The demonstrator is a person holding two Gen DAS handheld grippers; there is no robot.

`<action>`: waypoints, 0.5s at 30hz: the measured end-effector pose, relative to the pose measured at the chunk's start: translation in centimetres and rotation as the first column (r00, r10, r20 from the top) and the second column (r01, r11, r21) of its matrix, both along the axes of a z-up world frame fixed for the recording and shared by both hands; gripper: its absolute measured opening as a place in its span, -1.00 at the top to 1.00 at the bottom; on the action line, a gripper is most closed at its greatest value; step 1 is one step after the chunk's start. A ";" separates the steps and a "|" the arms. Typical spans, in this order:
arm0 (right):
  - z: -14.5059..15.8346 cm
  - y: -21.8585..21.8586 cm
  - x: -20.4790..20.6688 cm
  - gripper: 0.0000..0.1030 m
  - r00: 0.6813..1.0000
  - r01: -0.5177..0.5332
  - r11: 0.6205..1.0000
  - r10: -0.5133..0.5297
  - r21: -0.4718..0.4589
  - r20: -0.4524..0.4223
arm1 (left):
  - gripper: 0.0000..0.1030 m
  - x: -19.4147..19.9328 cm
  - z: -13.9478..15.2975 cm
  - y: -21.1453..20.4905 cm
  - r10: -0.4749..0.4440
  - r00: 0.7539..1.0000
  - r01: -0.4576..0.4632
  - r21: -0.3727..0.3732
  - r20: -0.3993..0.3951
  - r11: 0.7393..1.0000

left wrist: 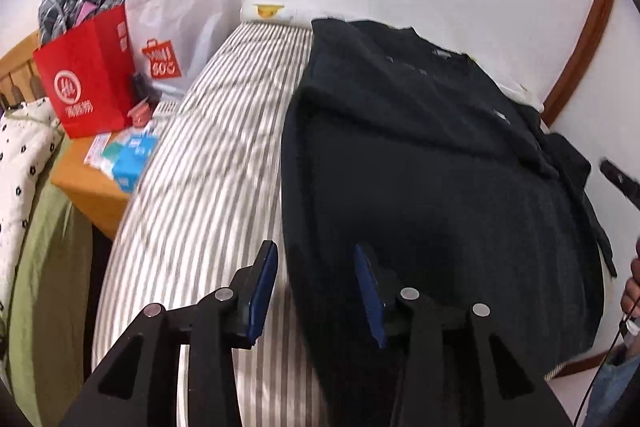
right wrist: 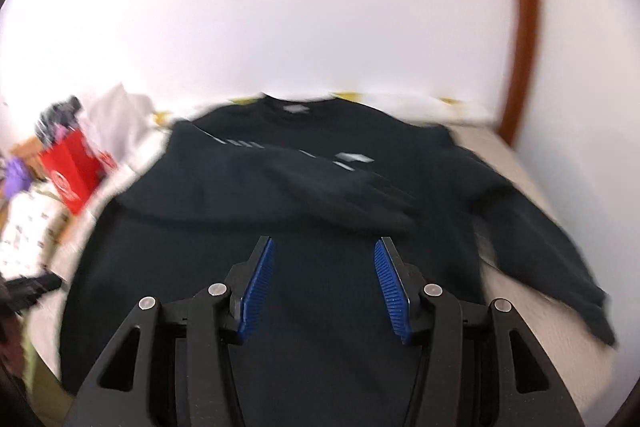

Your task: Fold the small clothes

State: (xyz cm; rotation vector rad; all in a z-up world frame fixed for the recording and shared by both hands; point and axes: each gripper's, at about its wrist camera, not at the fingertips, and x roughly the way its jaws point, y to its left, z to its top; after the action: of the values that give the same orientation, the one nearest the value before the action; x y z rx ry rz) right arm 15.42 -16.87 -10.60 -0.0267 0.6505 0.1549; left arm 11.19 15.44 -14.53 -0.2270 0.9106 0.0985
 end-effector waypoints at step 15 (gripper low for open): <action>-1.2 21.9 21.3 0.11 0.938 -0.343 0.939 0.342 -0.024 -0.055 | 0.20 11.0 -1.5 3.7 0.012 0.999 -0.009 0.088 -0.043 0.996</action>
State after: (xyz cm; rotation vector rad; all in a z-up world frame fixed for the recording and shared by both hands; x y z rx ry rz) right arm 36.74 5.02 -11.78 -0.1692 0.6947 0.4834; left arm 22.16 19.16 -16.05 -0.1482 0.9459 0.1535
